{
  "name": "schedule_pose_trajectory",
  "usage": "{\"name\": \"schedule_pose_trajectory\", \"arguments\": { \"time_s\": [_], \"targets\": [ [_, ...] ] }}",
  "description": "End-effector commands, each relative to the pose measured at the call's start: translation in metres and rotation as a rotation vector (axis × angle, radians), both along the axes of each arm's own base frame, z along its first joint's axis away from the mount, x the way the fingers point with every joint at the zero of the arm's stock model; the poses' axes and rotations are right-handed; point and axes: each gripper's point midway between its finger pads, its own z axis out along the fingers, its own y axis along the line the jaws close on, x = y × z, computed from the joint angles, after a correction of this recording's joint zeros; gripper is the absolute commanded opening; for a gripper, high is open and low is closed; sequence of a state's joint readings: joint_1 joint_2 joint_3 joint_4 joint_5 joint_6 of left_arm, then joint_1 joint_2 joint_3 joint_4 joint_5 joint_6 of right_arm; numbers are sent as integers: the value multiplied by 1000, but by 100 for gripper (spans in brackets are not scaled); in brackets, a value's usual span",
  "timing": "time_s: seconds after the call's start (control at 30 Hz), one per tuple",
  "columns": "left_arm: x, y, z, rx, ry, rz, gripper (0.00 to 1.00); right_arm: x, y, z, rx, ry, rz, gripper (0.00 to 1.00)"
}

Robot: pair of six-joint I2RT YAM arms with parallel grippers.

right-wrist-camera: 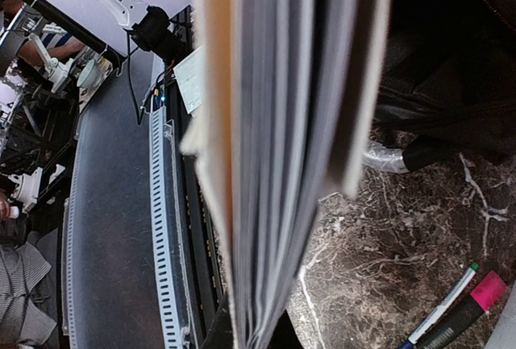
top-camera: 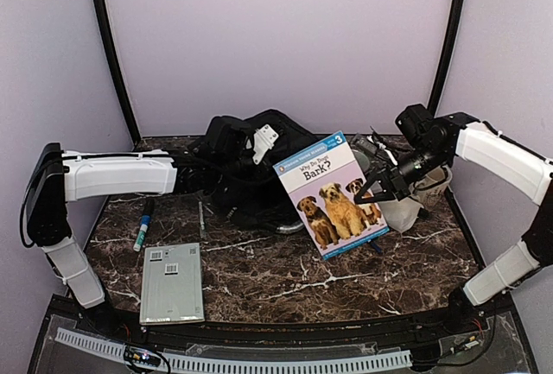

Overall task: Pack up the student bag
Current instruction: Place the book in the largest pocket of the bag.

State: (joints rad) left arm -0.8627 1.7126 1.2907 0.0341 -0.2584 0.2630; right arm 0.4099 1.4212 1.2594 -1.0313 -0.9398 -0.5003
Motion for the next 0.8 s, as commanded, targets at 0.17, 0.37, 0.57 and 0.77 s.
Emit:
{"name": "schedule_pose_trajectory", "arguments": {
  "time_s": [0.17,0.37,0.57,0.77],
  "targets": [
    [-2,24,62,-158,-140,68,0,-29,24,-24,-18,220,145,0],
    [-11,27,68,-218,-154,45,0,-10,38,-53,-98,339,98,0],
    [-19,21,66,-255,-123,1,0,11,52,-60,-129,401,39,0],
    [-26,16,65,-275,-109,-45,0,27,70,-64,-148,498,16,0]
  ]
}}
